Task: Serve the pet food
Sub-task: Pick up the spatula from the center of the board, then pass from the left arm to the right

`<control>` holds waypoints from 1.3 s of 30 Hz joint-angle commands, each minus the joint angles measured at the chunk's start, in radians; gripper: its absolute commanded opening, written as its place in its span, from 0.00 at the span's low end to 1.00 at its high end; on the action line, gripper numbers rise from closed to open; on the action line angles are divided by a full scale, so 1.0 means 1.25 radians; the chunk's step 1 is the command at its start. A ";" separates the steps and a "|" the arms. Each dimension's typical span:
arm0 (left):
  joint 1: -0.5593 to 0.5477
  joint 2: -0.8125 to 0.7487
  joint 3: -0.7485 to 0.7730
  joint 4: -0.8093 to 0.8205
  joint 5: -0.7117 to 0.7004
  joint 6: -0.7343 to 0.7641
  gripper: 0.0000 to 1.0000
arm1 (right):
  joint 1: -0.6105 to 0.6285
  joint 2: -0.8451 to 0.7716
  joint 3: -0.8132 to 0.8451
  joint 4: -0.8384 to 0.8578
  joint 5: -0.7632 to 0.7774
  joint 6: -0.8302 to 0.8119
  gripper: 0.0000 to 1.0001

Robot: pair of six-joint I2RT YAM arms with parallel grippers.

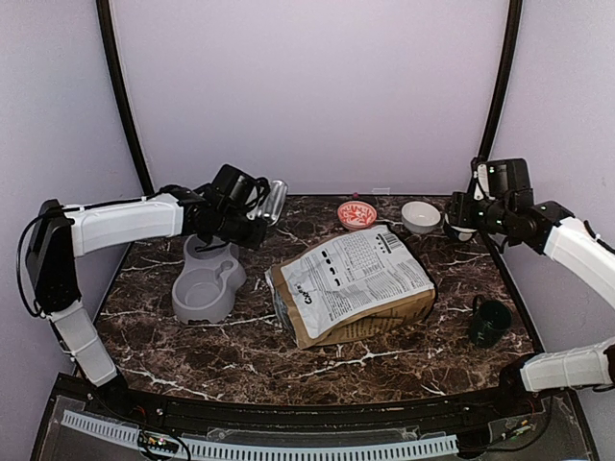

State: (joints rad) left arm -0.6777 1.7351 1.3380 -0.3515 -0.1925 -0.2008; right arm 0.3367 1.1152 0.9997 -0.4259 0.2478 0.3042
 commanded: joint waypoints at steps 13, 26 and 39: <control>-0.047 -0.100 0.115 -0.062 0.163 0.227 0.00 | -0.004 -0.043 0.081 0.032 -0.188 -0.051 0.73; -0.089 -0.141 0.005 0.018 0.297 0.312 0.00 | 0.060 0.064 0.210 0.000 -0.608 -0.121 0.78; -0.176 -0.183 -0.076 0.045 0.168 0.396 0.00 | 0.213 0.332 0.430 -0.165 -0.686 -0.076 0.71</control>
State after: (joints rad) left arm -0.8845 1.5864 1.2755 -0.3428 0.0669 0.2443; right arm 0.5987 1.4891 1.4849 -0.5583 -0.5381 0.1719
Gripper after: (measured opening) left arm 0.089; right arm 0.729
